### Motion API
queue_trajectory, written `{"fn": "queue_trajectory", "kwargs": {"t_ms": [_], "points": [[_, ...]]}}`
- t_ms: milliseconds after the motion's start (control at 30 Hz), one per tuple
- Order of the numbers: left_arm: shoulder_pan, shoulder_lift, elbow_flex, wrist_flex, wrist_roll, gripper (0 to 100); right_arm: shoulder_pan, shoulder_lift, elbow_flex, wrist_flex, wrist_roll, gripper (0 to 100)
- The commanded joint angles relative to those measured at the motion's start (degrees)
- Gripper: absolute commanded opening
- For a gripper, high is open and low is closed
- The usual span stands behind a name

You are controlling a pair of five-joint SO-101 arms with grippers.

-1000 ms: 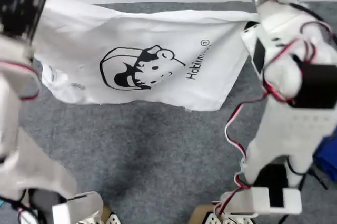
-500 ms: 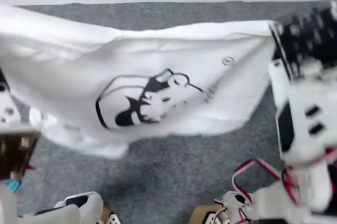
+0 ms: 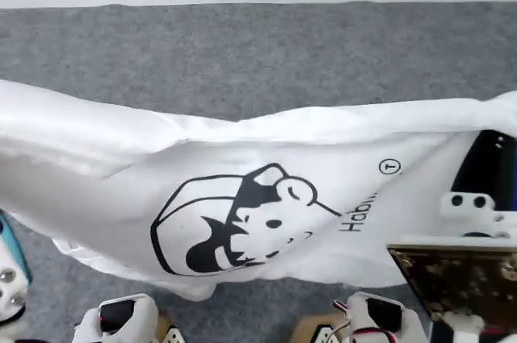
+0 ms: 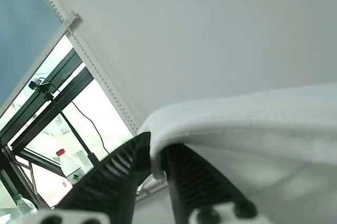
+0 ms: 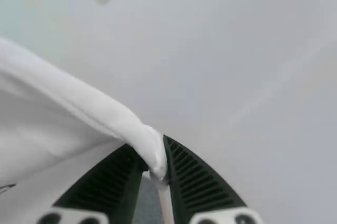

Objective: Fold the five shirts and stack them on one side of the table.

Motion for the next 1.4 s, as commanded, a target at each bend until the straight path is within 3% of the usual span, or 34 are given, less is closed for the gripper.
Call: {"fn": "queue_trajectory", "kwargs": {"t_ms": [0,400,667,833,1033,1200,1367], "points": [[-0.26,-0.18,-0.40,-2.55,0.26,0,0.75,-1.01,2.20,1.89,0.53,1.0],[-0.26,-2.02,1.36,-3.08,0.18,0,0.57,-6.46,13.01,1.80,0.62,1.0],[-0.18,1.14,18.95,-3.43,0.18,0,0.40,-6.29,30.15,-3.30,0.18,1.1],[0.18,6.07,36.35,-5.63,0.18,0,-1.54,-6.29,50.20,-16.04,0.18,1.1],[0.26,16.70,55.34,-19.87,0.18,0,-5.41,-6.29,75.78,-38.55,0.62,1.1],[1.67,28.66,58.86,-32.35,0.26,0,-7.43,-2.33,90.46,-58.07,0.62,1.1],[4.75,38.86,58.77,-41.76,0.26,0,-7.34,12.70,88.00,-69.76,0.35,1.1]]}}
